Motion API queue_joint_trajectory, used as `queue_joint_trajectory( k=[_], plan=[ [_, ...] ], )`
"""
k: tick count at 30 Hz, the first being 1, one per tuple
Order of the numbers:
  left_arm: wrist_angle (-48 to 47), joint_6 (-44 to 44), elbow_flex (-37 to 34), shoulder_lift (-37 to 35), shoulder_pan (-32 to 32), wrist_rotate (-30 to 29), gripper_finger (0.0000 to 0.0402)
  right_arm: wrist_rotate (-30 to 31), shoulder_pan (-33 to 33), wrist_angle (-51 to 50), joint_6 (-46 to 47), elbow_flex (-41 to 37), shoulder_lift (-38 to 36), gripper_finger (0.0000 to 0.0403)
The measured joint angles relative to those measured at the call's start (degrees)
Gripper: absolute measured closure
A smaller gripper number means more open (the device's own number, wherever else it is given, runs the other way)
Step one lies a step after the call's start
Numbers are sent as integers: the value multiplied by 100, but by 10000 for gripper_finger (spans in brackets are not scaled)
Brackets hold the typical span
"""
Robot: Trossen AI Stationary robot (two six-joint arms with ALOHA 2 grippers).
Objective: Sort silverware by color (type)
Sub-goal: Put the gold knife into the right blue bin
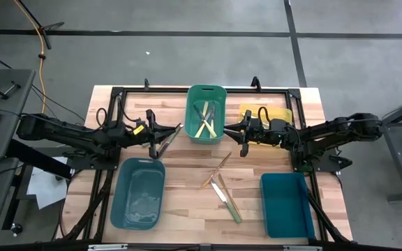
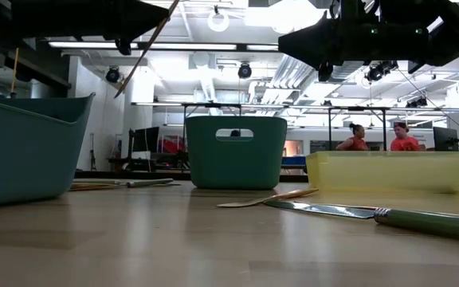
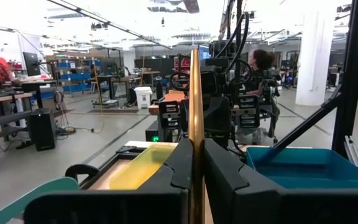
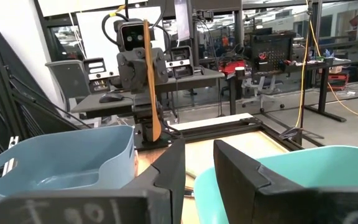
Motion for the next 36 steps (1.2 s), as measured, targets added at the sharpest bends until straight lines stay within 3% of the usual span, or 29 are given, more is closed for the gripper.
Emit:
queue_joint_trajectory(
  k=[30, 36],
  plan=[
    [-45, 0, 0, 0, 2, -105, 390, 4, 0, 123, 287, 0, 6, 323],
    [308, -21, 7, 210, 2, -175, 390, -127, 56, 734, 496, 155, 680, 323]
  ],
)
